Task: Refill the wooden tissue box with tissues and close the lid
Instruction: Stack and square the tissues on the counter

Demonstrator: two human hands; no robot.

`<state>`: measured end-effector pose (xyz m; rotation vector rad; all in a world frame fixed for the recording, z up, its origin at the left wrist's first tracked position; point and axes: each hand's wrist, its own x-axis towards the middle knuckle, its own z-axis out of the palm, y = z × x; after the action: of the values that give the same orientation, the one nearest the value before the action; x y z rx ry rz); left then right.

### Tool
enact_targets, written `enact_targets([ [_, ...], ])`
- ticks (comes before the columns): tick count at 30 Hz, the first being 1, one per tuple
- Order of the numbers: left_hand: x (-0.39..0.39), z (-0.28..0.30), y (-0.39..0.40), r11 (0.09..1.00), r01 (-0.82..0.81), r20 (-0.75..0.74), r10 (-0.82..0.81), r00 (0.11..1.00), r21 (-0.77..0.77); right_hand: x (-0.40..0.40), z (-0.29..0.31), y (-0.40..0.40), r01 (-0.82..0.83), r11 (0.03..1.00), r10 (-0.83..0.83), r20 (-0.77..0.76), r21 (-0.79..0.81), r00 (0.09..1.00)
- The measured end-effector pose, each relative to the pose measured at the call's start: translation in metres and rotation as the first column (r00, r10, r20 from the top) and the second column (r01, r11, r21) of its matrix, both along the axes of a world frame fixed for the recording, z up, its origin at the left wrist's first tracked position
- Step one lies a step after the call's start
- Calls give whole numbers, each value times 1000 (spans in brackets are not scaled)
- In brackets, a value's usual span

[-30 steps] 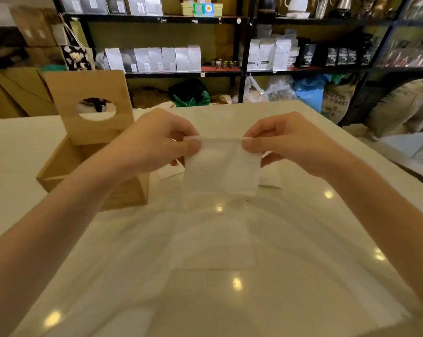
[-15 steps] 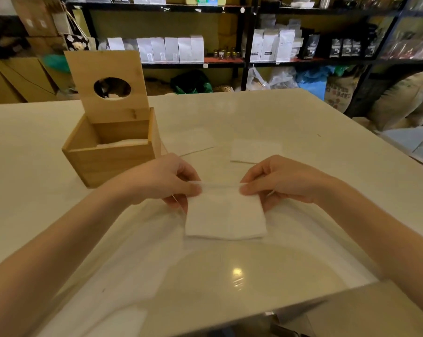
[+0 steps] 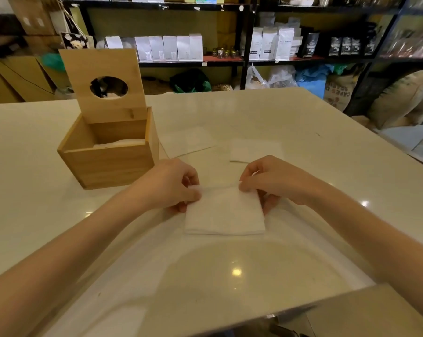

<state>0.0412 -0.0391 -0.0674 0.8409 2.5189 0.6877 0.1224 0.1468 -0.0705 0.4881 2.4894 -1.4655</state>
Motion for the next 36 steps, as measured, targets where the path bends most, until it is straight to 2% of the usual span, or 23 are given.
enact_targets([
  [3, -1, 4, 2, 994, 44, -54, -49, 997, -97, 0, 0, 0, -47, 977, 54, -32, 209, 998],
  [5, -3, 10, 8, 977, 63, -124, -90, 988, -202, -3, 0, 2, -52, 920, 83, -64, 388, 994],
  [7, -7, 17, 18, 964, 93, -181, -141, 973, -249, -7, 5, 11, -26, 874, 72, -77, 486, 994],
  [10, -14, 30, 42, 972, 165, -202, -197, 959, -166, -15, 20, 34, 24, 790, 57, -113, 612, 992],
  [13, -26, 34, 73, 980, 197, -285, -196, 938, -25, -23, 28, 58, 139, 672, 105, -279, 727, 954],
  [17, -49, 9, 110, 981, 191, -490, -155, 858, 24, -31, 13, 85, 248, 682, 109, -431, 688, 896],
  [19, -59, -6, 121, 979, 205, -527, -172, 832, 4, -34, 0, 95, 248, 680, 102, -425, 690, 900],
  [21, -68, -17, 125, 975, 218, -562, -208, 800, -51, -37, -12, 102, 195, 653, 121, -355, 732, 927],
  [24, -76, -25, 130, 962, 208, -567, -271, 778, -174, -42, -23, 107, 102, 585, 165, -241, 805, 957],
  [27, -77, -30, 135, 964, 197, -554, -264, 790, -178, -45, -27, 108, 116, 565, 159, -246, 817, 956],
  [32, -73, -28, 137, 978, 186, -562, -206, 801, -93, -46, -28, 109, 131, 578, 186, -287, 805, 940],
  [36, -68, -22, 137, 984, 167, -508, -173, 843, -59, -47, -24, 106, 166, 662, 151, -346, 731, 926],
])
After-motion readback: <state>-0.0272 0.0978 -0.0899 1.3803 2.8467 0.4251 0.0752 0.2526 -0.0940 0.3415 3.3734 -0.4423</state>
